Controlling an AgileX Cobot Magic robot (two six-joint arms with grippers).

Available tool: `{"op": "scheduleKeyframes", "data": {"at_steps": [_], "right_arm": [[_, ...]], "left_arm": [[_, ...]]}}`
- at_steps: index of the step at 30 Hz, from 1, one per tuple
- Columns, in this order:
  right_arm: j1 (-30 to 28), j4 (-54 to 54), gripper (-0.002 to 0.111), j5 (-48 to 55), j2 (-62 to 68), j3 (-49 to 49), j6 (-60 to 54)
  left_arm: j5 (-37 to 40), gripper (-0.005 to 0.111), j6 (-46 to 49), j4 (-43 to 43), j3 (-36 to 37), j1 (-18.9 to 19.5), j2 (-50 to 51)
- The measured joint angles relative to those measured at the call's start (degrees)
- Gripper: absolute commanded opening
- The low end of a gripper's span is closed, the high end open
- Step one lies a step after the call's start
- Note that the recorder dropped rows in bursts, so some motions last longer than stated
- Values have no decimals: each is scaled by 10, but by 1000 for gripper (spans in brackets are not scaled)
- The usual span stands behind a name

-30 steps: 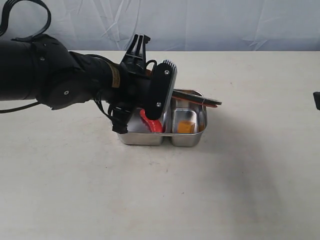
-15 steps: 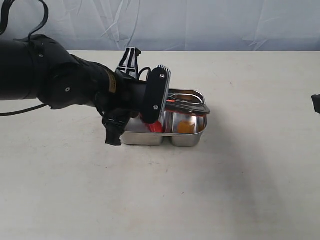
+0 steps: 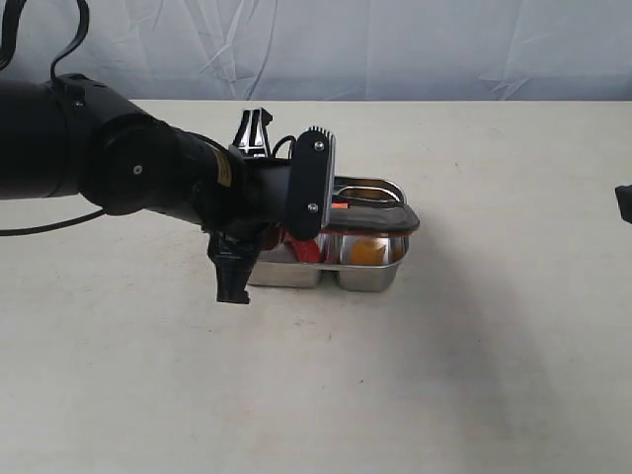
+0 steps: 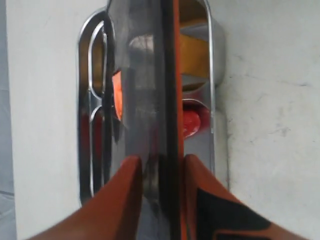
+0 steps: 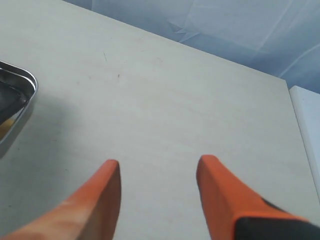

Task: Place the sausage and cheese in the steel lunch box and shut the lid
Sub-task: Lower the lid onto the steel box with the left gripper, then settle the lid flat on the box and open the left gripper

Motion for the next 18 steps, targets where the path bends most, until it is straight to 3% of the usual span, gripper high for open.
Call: {"op": "scheduleKeyframes", "data": {"at_steps": [9, 18], "right_arm": [[0, 0, 47, 0, 0, 0, 0], [0, 0, 47, 0, 0, 0, 0]], "left_arm": [[17, 53, 0, -6, 2, 0, 0], [42, 53, 0, -8, 2, 0, 0]]}}
